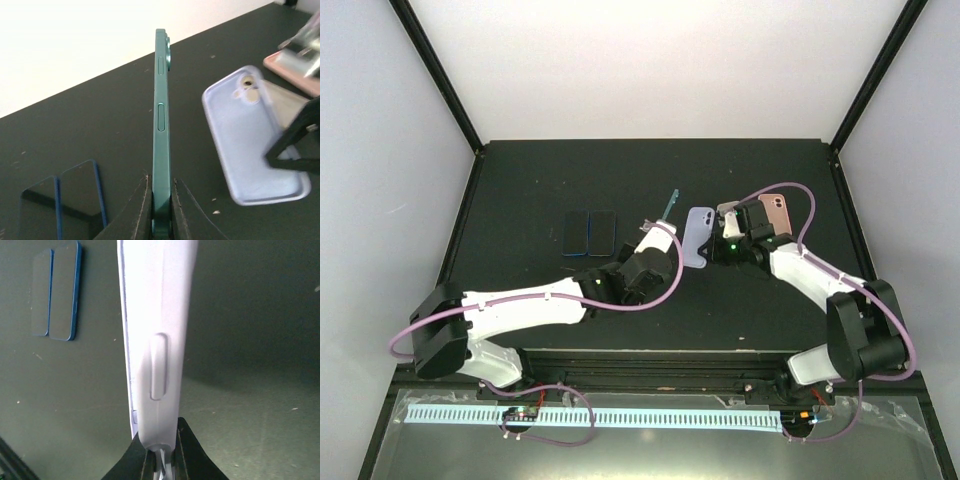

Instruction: Take the phone out of the phone case

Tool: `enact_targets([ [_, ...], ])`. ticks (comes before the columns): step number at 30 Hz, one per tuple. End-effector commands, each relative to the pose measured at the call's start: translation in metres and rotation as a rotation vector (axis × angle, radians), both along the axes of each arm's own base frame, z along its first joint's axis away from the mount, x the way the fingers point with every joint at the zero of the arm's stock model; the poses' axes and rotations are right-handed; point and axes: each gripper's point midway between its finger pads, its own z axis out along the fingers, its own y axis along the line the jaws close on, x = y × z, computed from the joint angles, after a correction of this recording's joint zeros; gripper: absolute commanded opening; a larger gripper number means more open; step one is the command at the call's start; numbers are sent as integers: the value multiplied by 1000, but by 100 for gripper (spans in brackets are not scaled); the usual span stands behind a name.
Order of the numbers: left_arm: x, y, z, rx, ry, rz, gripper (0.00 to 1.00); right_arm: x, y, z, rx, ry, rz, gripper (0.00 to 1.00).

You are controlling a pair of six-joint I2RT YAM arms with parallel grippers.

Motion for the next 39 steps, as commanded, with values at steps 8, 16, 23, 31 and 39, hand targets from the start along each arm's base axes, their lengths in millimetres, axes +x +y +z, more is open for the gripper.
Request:
enact_targets([
  [8,43,38,-60,325,15,246,2,25,-42,94,-24,-387,-61,1],
  [16,65,35,-125,523,123,275,2,23,-49,110,-21,-476,-54,1],
  [23,66,52,-166,616,200,333,1,25,-52,106,-17,-465,-58,1],
  [31,66,72,-206,691,279,378,1,26,-52,104,-18,-463,-59,1],
  [39,72,69,-209,677,297,354,23,25,-53,105,-27,-481,-46,1],
])
